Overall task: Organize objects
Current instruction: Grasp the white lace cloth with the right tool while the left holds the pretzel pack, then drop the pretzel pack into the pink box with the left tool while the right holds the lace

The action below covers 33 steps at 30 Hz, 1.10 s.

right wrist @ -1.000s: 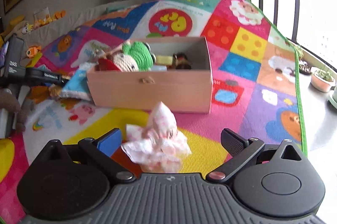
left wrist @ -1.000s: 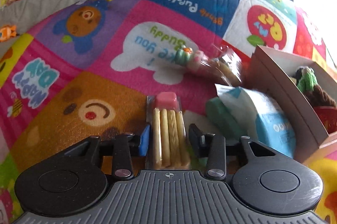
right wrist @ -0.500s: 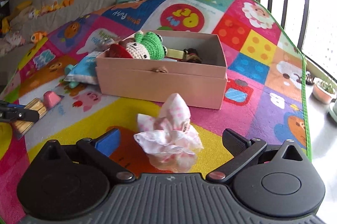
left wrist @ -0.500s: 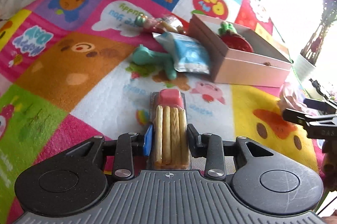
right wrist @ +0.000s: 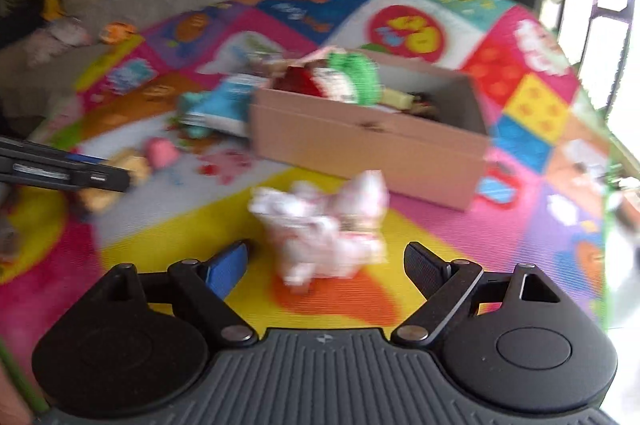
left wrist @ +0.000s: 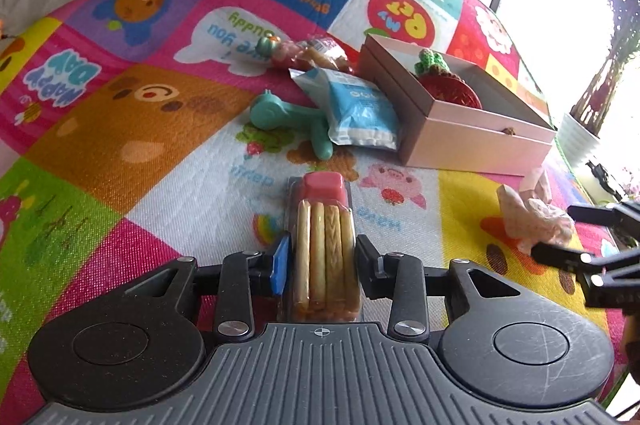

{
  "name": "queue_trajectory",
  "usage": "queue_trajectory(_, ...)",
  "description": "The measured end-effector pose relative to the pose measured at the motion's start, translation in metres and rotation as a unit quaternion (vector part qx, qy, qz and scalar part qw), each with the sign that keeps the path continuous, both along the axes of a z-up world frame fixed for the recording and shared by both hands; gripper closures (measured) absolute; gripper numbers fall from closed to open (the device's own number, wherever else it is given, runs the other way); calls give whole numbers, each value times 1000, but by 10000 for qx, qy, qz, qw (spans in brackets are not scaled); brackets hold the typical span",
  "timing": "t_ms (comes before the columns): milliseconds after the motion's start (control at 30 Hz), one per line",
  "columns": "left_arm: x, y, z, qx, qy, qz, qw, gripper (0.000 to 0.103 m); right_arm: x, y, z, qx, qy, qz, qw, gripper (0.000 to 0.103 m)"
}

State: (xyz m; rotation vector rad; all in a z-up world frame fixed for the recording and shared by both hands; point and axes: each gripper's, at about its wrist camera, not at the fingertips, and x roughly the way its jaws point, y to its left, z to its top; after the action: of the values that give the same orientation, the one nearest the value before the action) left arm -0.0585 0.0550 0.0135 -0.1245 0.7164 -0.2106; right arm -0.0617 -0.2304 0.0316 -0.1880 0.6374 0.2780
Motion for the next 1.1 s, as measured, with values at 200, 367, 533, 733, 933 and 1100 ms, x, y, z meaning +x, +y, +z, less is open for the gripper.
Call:
queue_trajectory(200, -2, -5, -1, 204, -58, -6, 9998, 65, 2, -13, -2, -904, -443, -677, 9926, 17)
queue_trajectory(367, -2, -5, -1, 135, -47, 23, 9999, 65, 4, -37, 12, 570, 112, -249, 9980, 13)
queue_trajectory(533, -2, -3, -2, 130, -51, 15, 9999, 65, 23, -41, 13, 1447, 361, -339, 9882, 13)
queue_trajectory(733, -2, -3, -1, 82, -39, 32, 10000, 64, 50, -24, 1, 1044, 443, -533, 9921, 33)
queue_trajectory(933, -3, -2, 0, 38, -43, 63, 10000, 65, 43, -14, 1, 672, 299, -511, 9960, 72)
queue_trajectory(1100, -2, -1, 4, 0, 22, 102, 9999, 66, 8, -31, 33, 768, -373, -522, 9950, 73)
